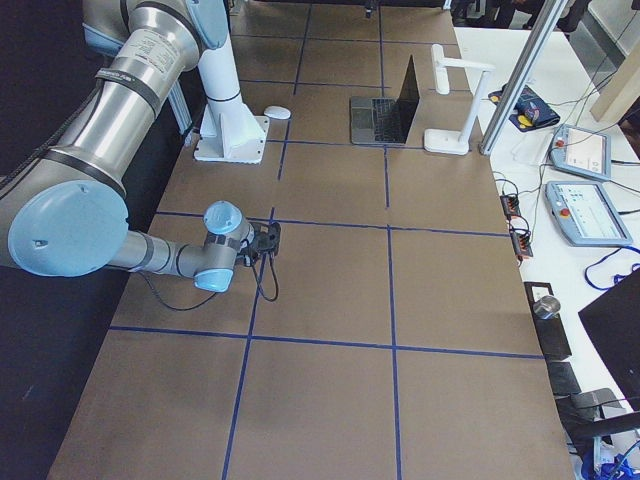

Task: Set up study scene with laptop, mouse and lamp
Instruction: 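Carry the mouse pad with the right gripper beside the laptop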

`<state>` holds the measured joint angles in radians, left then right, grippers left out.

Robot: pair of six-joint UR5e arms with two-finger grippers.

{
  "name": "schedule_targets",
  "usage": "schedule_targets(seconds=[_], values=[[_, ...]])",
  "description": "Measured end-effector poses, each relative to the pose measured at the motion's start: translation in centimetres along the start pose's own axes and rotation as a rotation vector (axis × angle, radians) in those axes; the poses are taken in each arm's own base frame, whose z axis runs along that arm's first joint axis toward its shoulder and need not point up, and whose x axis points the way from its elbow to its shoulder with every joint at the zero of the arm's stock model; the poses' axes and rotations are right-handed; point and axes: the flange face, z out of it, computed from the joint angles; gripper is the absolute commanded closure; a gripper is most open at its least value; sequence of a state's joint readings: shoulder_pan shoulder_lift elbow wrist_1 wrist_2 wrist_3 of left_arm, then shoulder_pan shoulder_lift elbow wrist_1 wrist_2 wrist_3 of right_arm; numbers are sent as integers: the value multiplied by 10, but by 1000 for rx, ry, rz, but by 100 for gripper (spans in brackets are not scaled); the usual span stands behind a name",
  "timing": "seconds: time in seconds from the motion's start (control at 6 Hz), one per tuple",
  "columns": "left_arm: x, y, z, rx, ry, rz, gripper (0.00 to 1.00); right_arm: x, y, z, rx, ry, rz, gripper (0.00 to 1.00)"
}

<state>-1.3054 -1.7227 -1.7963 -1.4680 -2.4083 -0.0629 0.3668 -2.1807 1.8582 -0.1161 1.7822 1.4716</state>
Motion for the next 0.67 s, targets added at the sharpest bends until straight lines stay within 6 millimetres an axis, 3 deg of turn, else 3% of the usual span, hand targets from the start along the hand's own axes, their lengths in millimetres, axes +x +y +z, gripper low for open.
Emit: schedule_targets(seconds=[0.33, 0.5, 0.67], values=[[2, 0, -2, 4, 1, 1, 0, -46, -65, 8, 15, -71, 77, 100], [2, 0, -2, 5, 2, 1, 0, -79, -95, 24, 24, -71, 95, 100], [3, 0, -2, 4, 2, -1, 0, -126, -127, 48, 31, -59, 108, 100]])
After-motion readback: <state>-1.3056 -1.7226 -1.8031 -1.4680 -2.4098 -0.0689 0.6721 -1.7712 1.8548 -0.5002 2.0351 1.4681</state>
